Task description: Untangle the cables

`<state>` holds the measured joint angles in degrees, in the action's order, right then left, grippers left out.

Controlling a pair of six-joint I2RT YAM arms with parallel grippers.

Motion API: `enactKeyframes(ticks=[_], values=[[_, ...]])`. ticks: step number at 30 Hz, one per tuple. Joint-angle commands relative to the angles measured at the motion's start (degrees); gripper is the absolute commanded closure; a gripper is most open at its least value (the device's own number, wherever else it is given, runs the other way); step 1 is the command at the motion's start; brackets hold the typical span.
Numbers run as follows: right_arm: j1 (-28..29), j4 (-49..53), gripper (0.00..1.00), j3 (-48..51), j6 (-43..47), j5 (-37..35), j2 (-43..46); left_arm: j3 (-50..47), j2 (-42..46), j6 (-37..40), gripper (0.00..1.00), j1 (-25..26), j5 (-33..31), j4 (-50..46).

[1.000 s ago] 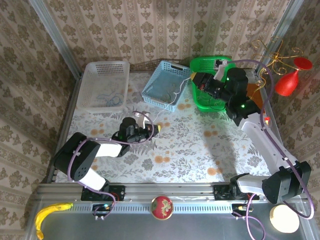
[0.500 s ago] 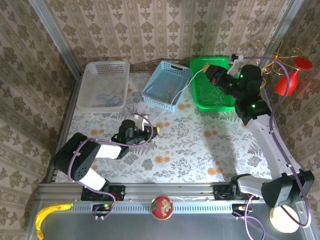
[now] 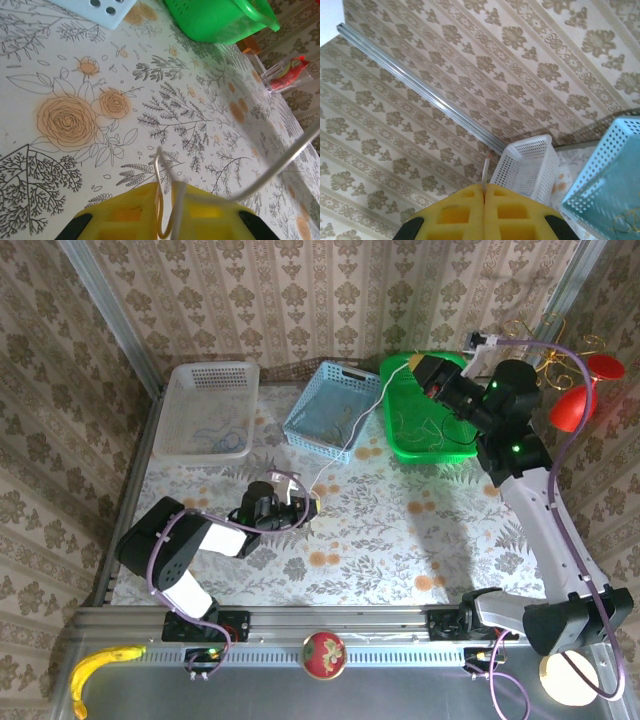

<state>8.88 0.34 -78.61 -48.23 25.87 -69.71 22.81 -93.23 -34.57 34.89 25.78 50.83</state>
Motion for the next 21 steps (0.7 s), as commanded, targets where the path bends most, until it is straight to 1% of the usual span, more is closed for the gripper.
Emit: enactKeyframes(ticks=[1,6,14,21], values=[[0.28,-1.36,1.00,-3.97,0.05,0.85,-0.79,1.01,-0.75,-0.84,0.84,0.43,1.13,1.82],[0.34,-1.70,1.00,-8.84,-0.32,0.66,-2.82,0.57,-1.03,-0.98,0.81,0.61,1.29,1.87],[0.20,-0.89,1.00,-15.55,0.01,-0.36,-5.54,-0.16,-1.00,-1.03,0.81,0.55,1.38,1.94],[0.08,1.84,1.00,-23.58,2.06,-3.11,-7.89,-0.70,-1.15,-0.98,0.80,0.61,1.61,2.34]])
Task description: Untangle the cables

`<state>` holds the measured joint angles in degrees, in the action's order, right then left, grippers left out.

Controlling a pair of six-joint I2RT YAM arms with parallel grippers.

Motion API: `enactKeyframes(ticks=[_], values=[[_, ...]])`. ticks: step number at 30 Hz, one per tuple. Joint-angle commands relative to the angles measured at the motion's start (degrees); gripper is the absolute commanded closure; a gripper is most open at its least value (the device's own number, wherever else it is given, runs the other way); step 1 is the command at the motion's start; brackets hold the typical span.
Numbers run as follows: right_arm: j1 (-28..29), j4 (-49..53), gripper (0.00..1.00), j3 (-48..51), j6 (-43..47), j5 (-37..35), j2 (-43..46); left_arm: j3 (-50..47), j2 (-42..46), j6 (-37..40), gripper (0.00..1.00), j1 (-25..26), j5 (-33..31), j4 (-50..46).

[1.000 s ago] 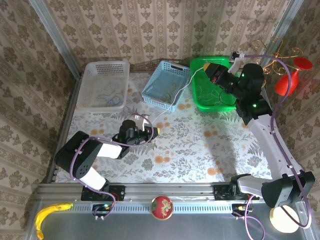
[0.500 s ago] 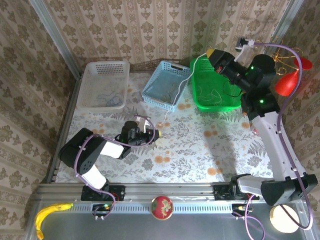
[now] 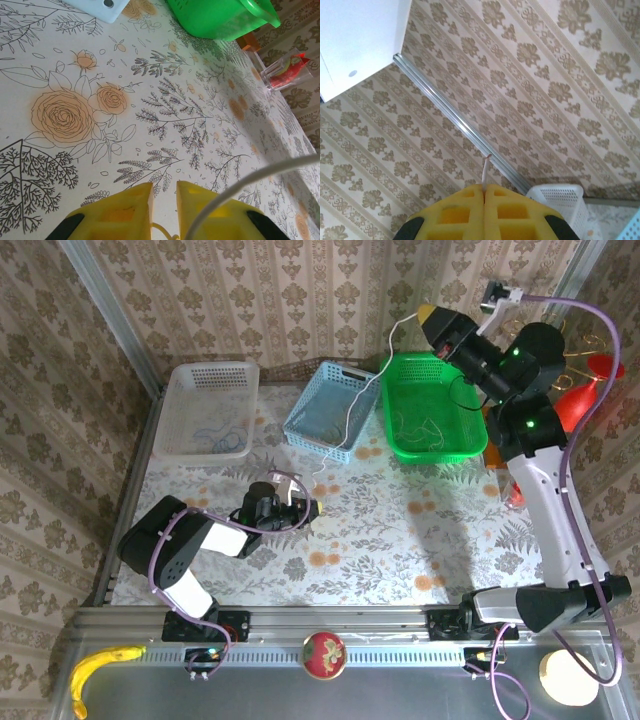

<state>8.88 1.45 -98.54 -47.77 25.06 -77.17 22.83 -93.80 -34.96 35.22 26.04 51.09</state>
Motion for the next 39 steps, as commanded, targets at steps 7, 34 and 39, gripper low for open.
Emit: enactKeyframes(ticks=[7,34,39], values=[[-1.43,4.20,1.00,-12.55,3.03,-4.46,-3.82,-1.82,-0.48,-0.97,0.85,0.28,1.12,3.26],[-3.57,11.56,1.00,-28.85,5.22,-4.92,-9.36,-3.14,0.21,-1.34,0.69,0.11,1.16,4.27],[-3.69,12.67,1.00,-28.78,6.15,-5.19,-9.67,-2.90,1.13,-1.48,0.68,0.08,1.29,3.88]])
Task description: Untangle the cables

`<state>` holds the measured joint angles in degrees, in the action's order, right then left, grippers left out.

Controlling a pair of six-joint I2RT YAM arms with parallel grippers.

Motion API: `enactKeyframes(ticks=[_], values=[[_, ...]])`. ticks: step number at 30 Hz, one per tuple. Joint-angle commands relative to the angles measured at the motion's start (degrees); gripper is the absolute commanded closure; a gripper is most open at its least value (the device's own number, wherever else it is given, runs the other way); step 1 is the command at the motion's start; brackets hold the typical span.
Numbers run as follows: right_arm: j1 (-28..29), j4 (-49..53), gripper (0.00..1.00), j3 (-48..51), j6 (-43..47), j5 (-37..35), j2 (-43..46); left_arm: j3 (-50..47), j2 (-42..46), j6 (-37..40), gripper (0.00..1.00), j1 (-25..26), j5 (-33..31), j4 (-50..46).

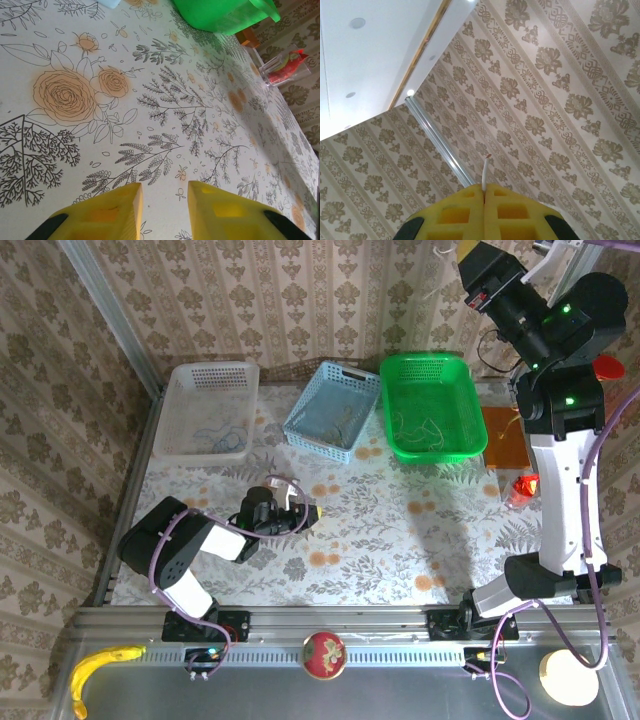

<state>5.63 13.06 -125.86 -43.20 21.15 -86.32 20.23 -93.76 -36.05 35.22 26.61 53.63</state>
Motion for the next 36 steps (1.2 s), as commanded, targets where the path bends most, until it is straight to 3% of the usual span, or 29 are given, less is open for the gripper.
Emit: enactKeyframes(ticks=[1,9,17,25,32,36], values=[[-0.44,1.19,1.00,-1.30,1.79,-1.30,-0.45,-0.20,1.50,-0.42,0.67,0.06,0.72,1.08],[-0.38,-0.24,1.00,3.55,1.57,-1.11,0.07,1.06,8.65,0.39,0.49,0.03,-0.25,-5.47],[0.27,-1.64,1.00,7.30,1.10,-0.80,-1.67,5.81,21.10,4.78,0.28,-0.13,-4.07,-23.08],[0.45,0.65,1.00,6.04,4.72,-4.71,-5.00,9.51,29.07,7.31,0.20,-1.36,-7.00,-35.54],[-0.86,7.63,1.00,-2.16,11.50,-11.65,-10.28,10.03,32.09,7.75,0.16,-2.77,-7.19,-38.79],[-1.15,9.40,1.00,-1.03,15.33,-17.31,-11.13,10.21,32.89,7.84,0.15,-3.22,-6.84,-39.69]])
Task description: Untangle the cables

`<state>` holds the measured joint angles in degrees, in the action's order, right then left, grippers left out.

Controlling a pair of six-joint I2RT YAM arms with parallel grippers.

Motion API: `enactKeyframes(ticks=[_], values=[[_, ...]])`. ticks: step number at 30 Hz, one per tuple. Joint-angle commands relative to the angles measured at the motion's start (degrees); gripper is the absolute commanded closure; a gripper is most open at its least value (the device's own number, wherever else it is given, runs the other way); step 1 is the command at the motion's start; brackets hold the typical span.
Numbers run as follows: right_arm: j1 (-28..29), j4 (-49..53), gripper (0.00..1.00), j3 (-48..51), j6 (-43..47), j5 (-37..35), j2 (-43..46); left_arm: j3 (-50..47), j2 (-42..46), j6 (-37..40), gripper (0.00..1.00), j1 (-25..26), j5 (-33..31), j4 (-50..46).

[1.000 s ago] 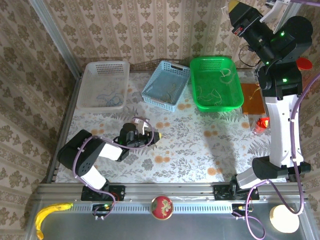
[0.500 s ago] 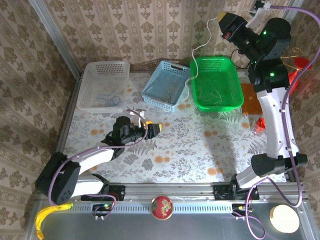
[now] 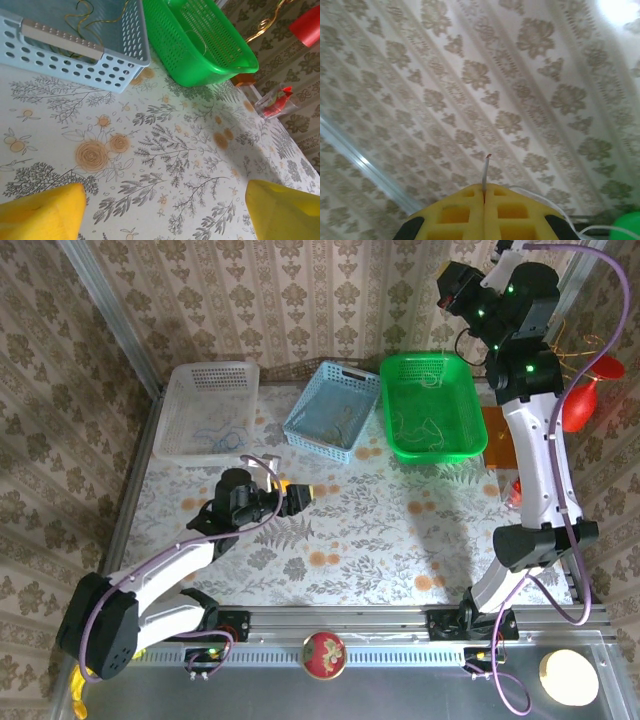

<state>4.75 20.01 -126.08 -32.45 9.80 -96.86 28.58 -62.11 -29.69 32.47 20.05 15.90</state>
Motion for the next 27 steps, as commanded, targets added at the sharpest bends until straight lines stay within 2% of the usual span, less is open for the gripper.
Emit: enactKeyframes(ticks=[1,10,19,27], values=[[-0.27,2.47,1.00,0.41,5.34,-7.33,-0.44,1.90,1.45,1.48,0.15,-0.54,-0.15,-2.20],[2.27,-2.76,1.00,16.05,8.16,-15.82,2.87,3.36,3.59,2.01,0.14,-0.74,-0.07,-5.54],[3.61,-5.95,1.00,25.48,7.97,-16.44,3.88,3.22,4.76,1.80,0.14,-0.75,-0.96,-6.48],[4.56,-5.19,1.00,30.11,6.98,-19.44,0.75,4.74,5.15,1.45,0.13,-0.74,-1.56,-8.63]])
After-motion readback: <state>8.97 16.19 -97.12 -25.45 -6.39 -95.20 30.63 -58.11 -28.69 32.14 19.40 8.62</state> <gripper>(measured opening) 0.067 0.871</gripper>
